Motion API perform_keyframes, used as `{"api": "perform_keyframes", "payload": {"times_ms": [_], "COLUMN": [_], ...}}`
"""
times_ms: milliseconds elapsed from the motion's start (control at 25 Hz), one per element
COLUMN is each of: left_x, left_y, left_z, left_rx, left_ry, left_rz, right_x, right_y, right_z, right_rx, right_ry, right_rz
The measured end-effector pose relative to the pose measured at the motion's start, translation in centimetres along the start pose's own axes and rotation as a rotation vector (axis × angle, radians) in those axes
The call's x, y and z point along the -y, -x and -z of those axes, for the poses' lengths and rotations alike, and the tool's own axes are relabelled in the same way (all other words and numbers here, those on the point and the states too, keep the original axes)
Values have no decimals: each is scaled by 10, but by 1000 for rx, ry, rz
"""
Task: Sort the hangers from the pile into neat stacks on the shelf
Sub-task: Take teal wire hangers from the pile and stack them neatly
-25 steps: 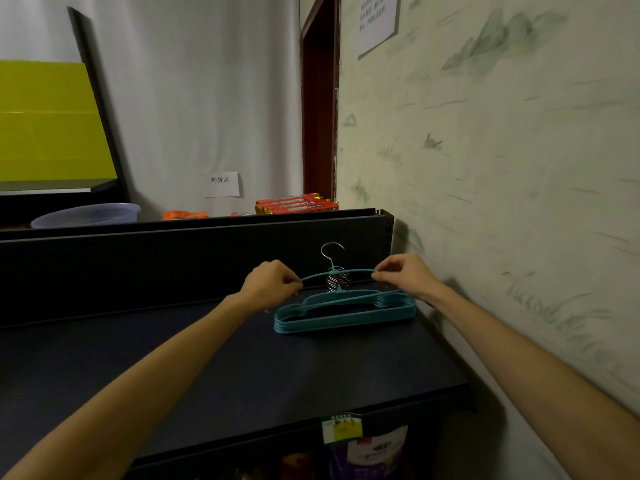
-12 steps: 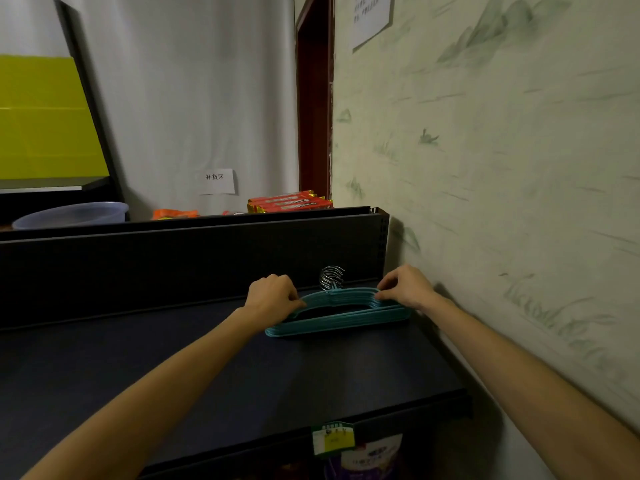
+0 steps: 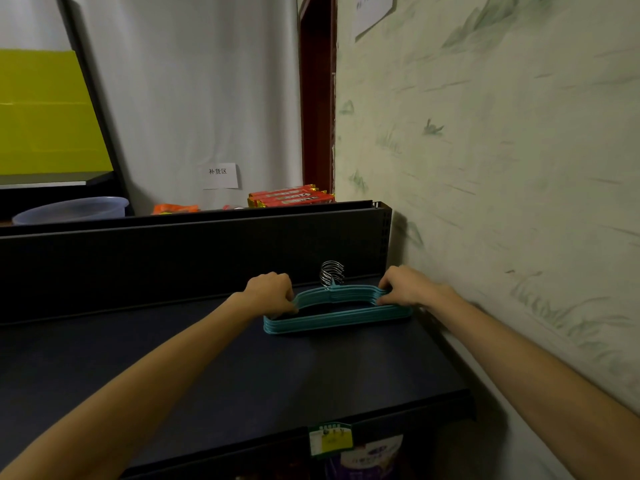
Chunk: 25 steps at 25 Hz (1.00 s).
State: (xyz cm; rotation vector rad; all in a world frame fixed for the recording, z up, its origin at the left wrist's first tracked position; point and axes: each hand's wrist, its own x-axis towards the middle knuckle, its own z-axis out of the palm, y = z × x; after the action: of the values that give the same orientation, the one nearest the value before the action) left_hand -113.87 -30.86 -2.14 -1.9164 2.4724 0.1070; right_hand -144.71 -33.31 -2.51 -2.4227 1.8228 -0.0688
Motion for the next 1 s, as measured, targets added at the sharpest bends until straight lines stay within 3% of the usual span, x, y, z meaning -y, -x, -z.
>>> {"api": "perform_keyframes", "payload": {"times_ms": [440,640,760,840,920,1000], "left_x": [14,35,79,126,178,239], "left_y": [-5,27,63,104,153,215], "left_z": [-6,-19,-28,-37,-45,-45], "left_rx": [-38,-141,-331,-355,-365,-365], "left_ry": [63,240,191,86,-19,-170], "left_rz": [-86,-54,4,106,175,180], "right_x": [1,24,66,120,182,255], "right_y": [-12,-23,-19,-6,8,15], "right_z": [5,23,27,10,-24,-55], "right_rx": [56,227,-148,-403,-524,-546], "right_ry": [9,-35,21,-116,-196,-221], "right_rz": [-13,-89,-4,98,163,216]}}
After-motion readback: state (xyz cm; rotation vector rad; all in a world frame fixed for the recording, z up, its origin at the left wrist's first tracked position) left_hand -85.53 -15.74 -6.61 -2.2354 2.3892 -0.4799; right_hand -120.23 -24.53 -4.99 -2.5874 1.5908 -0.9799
